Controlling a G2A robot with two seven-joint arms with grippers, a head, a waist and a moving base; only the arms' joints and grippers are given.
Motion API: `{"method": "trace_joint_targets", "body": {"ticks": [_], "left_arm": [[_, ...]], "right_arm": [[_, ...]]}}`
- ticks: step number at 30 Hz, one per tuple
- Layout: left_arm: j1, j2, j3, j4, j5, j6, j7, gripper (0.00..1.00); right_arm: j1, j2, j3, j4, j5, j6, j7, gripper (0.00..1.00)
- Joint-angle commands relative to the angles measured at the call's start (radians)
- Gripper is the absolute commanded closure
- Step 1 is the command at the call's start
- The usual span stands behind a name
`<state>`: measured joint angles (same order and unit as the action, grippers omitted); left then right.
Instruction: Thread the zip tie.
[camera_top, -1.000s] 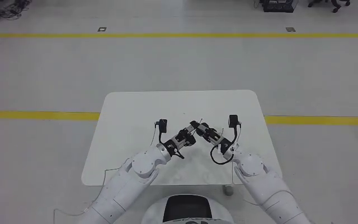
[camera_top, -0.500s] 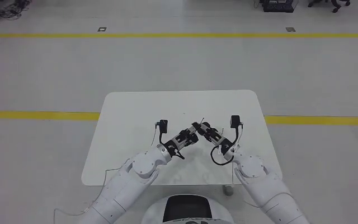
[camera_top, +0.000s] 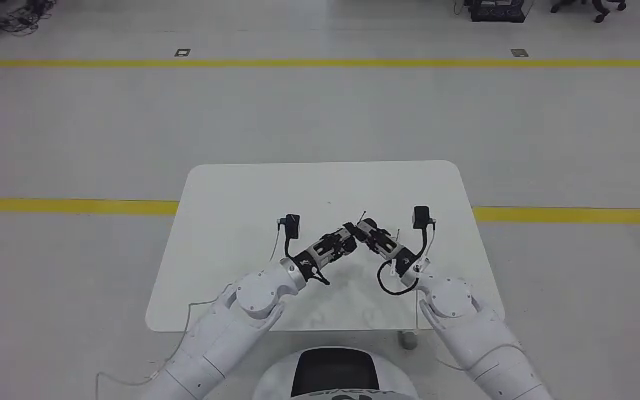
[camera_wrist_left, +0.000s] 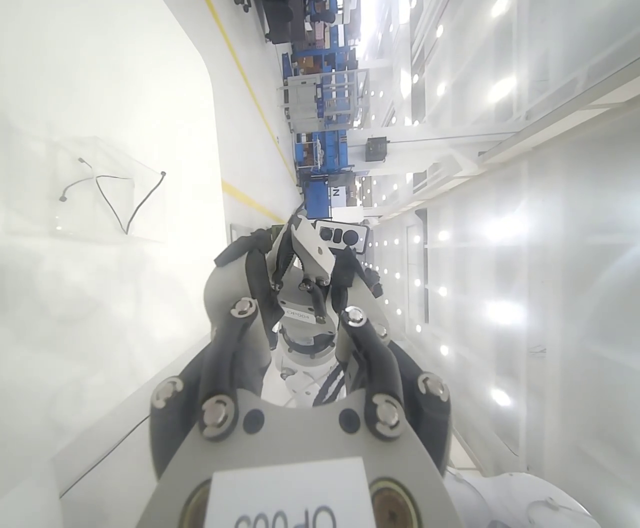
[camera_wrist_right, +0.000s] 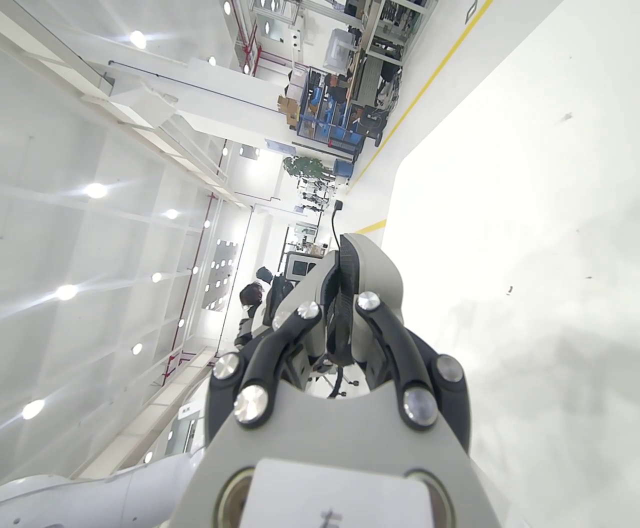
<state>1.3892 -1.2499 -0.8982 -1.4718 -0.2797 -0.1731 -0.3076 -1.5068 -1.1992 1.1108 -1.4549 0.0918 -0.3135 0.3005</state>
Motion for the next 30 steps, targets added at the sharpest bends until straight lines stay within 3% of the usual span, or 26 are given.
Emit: {"method": "trace_joint_targets", "body": {"ticks": [1,10,18,24,26,29,30], "left_arm": [[0.000,0.000,0.000,0.001,-0.002,-0.002,0.001,0.76],[-0.001,0.000,0.002,0.003,-0.004,-0.005,0.000,0.88],[-0.003,0.000,0.005,0.009,-0.006,-0.001,0.001,0.88],[-0.005,-0.001,0.006,0.011,-0.006,0.000,0.004,0.94],[-0.006,-0.001,0.006,0.012,-0.007,0.001,0.004,1.00],[-0.007,-0.001,0.007,0.015,-0.008,0.001,0.002,1.00],[-0.007,-0.001,0.007,0.017,-0.009,0.001,0.001,1.00]], "right_arm": [[0.000,-0.001,0.000,0.001,-0.003,0.001,-0.001,1.00],[-0.003,-0.004,0.004,-0.001,-0.012,-0.002,-0.010,1.00],[-0.010,-0.005,0.009,-0.007,-0.013,-0.025,0.000,1.00],[-0.011,-0.006,0.011,-0.007,-0.015,-0.026,0.010,1.00],[-0.011,-0.007,0.012,-0.007,-0.015,-0.026,0.012,1.00],[-0.011,-0.007,0.012,-0.007,-0.015,-0.026,0.015,1.00],[-0.011,-0.008,0.013,-0.007,-0.015,-0.026,0.016,0.78]]}}
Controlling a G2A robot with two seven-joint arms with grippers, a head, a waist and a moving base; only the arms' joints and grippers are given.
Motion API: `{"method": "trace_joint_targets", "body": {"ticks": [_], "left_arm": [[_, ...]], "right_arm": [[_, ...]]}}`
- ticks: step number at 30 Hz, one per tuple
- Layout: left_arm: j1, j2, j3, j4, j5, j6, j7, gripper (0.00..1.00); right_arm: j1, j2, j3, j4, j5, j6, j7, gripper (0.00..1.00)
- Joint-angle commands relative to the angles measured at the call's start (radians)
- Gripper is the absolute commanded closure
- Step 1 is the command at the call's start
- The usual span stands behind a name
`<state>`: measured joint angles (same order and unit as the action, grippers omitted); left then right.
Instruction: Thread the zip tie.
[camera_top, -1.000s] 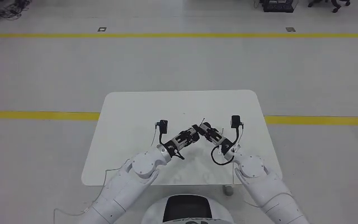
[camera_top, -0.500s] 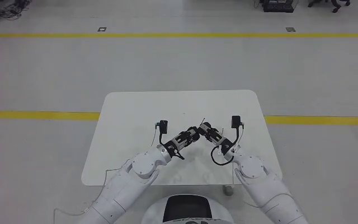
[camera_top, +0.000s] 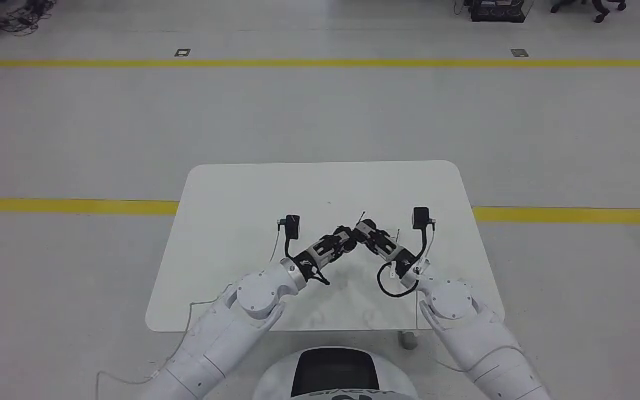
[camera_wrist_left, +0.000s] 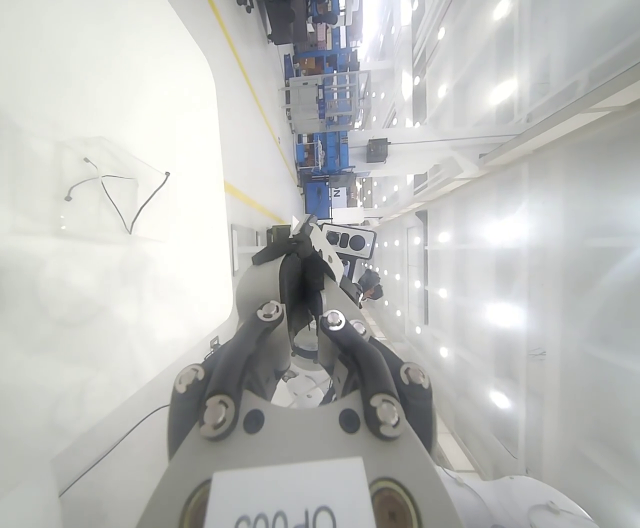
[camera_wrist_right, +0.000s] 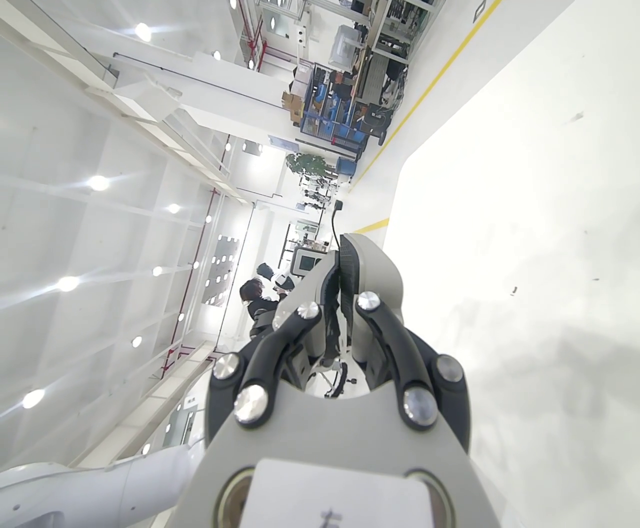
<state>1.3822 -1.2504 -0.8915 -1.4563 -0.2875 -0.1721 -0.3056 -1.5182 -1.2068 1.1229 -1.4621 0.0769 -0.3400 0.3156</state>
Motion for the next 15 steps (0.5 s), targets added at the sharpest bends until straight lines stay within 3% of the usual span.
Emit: {"method": "trace_joint_targets", "body": {"ticks": [1,7,11,15], "left_arm": [[-0.001,0.000,0.000,0.002,-0.001,0.000,-0.001,1.00],[0.006,0.008,-0.025,-0.001,-0.005,-0.003,-0.021,1.00],[0.013,0.019,-0.054,0.009,-0.020,-0.024,-0.096,1.00],[0.001,0.027,-0.066,0.021,-0.001,-0.012,-0.147,1.00]], "right_arm": [[-0.001,0.000,0.001,0.000,0.002,0.000,0.002,0.00],[-0.008,0.004,0.025,-0.006,0.015,0.000,0.038,0.00],[-0.001,0.015,0.060,0.006,0.101,0.000,0.196,0.00],[0.002,0.017,0.065,0.012,0.106,0.001,0.218,0.00]]}}
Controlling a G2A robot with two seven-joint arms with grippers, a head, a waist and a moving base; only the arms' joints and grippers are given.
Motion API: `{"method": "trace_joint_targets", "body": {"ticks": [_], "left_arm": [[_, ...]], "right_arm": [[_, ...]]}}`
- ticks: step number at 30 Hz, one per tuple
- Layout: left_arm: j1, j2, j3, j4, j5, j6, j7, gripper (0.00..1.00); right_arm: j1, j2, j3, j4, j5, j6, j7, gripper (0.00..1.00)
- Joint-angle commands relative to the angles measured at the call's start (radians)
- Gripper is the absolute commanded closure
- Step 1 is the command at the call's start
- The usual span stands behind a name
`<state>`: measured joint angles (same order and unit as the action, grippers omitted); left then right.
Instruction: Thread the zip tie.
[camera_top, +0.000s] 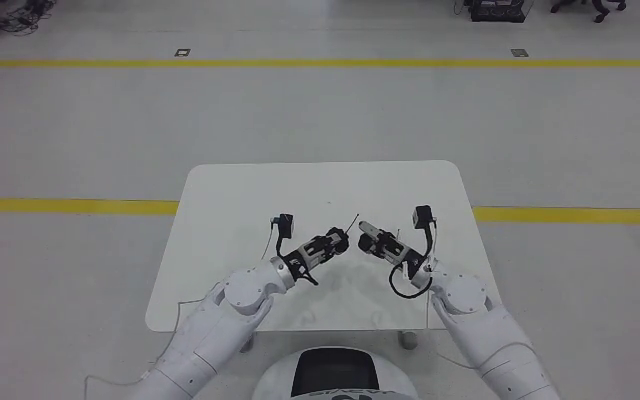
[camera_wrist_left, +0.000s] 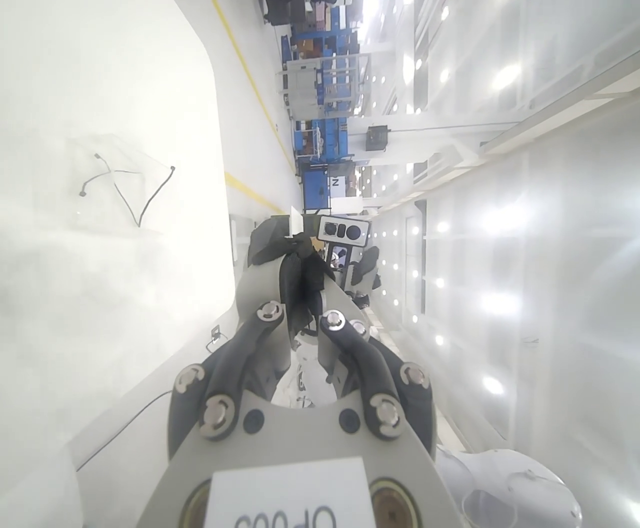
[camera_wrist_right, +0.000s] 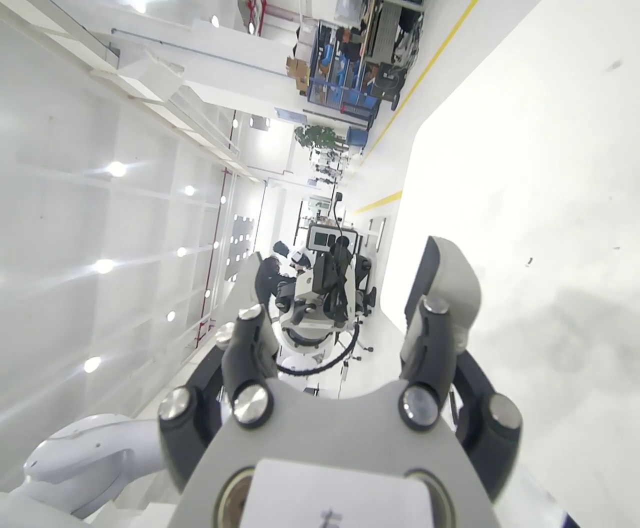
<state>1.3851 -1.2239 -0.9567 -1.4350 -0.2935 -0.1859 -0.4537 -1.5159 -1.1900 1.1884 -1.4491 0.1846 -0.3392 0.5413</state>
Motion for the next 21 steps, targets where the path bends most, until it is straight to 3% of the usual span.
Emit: {"method": "trace_joint_targets", "body": {"ticks": [1,9,16,21], "left_arm": [[-0.002,0.001,-0.001,0.000,0.005,0.002,0.001,1.00],[-0.007,0.002,-0.006,0.015,0.004,0.005,-0.002,1.00],[-0.016,0.031,-0.053,0.054,-0.004,-0.017,-0.245,1.00],[-0.035,0.043,-0.060,0.088,-0.025,-0.011,-0.383,1.00]], "right_arm": [[0.000,0.000,-0.001,-0.001,-0.001,0.000,-0.008,0.00],[0.005,0.000,0.001,0.012,0.009,0.022,0.003,0.00],[0.055,0.021,0.048,0.092,0.080,0.043,0.272,0.00],[0.091,0.030,0.059,0.147,0.101,0.017,0.408,0.00]]}}
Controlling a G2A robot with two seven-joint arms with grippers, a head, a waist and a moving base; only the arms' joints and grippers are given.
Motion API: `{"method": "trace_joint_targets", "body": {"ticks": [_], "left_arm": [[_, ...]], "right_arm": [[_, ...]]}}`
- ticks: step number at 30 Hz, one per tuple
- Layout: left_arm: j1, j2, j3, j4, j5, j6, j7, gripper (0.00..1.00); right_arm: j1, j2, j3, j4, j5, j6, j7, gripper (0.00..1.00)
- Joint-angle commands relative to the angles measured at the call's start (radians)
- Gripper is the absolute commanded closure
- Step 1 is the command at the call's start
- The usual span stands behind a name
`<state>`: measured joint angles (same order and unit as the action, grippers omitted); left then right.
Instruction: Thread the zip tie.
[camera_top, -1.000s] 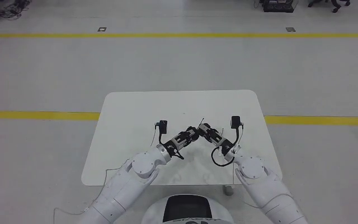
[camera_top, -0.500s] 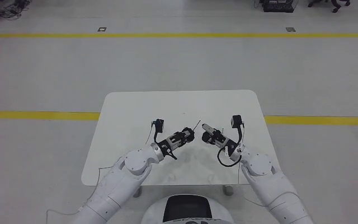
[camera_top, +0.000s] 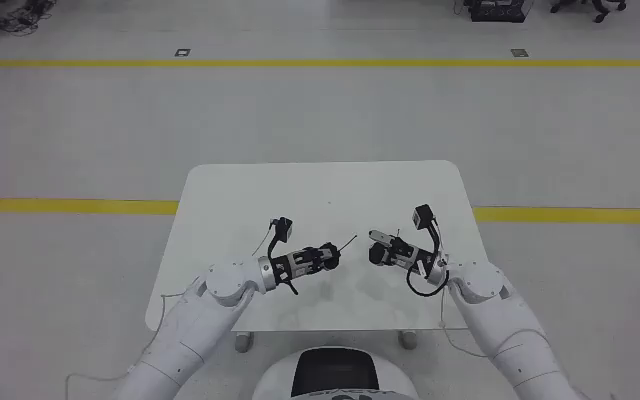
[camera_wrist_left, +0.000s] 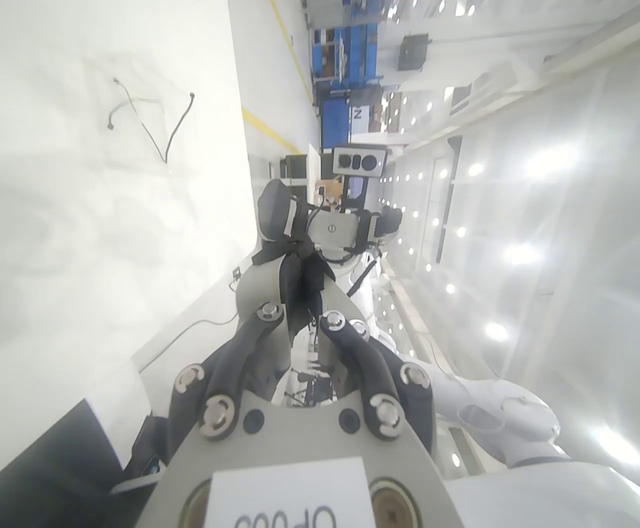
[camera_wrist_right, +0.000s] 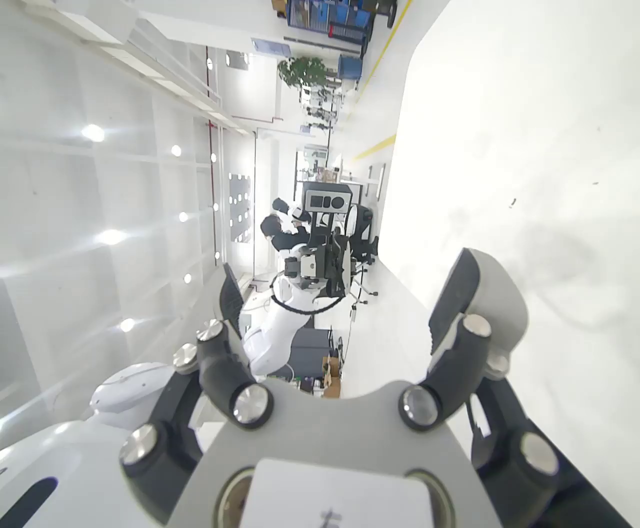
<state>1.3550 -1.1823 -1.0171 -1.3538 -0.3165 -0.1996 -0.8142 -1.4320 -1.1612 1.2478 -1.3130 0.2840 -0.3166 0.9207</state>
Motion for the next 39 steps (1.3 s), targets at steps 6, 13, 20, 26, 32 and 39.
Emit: {"method": "trace_joint_targets", "body": {"ticks": [6,13,20,26,32,39], "left_arm": [[-0.020,0.005,0.011,0.008,0.042,-0.021,-0.042,1.00],[-0.027,0.007,0.023,0.003,-0.022,-0.011,-0.130,1.00],[-0.072,0.022,0.045,0.044,-0.049,0.024,-0.371,1.00],[-0.085,0.027,0.071,0.039,-0.014,0.061,-0.353,1.00],[-0.119,0.015,0.130,0.025,0.001,0.105,-0.282,1.00],[-0.147,-0.005,0.188,0.028,-0.023,0.115,-0.186,1.00]], "right_arm": [[0.027,0.005,-0.012,0.030,-0.009,-0.018,0.116,0.00],[0.035,0.005,-0.014,0.056,0.033,0.008,0.149,0.00],[0.128,0.017,-0.016,0.186,0.075,-0.023,0.393,0.00],[0.179,0.025,-0.053,0.240,0.085,-0.023,0.469,0.00],[0.184,0.028,-0.069,0.240,0.084,-0.023,0.469,0.00],[0.184,0.028,-0.069,0.240,0.084,-0.023,0.469,0.00]]}}
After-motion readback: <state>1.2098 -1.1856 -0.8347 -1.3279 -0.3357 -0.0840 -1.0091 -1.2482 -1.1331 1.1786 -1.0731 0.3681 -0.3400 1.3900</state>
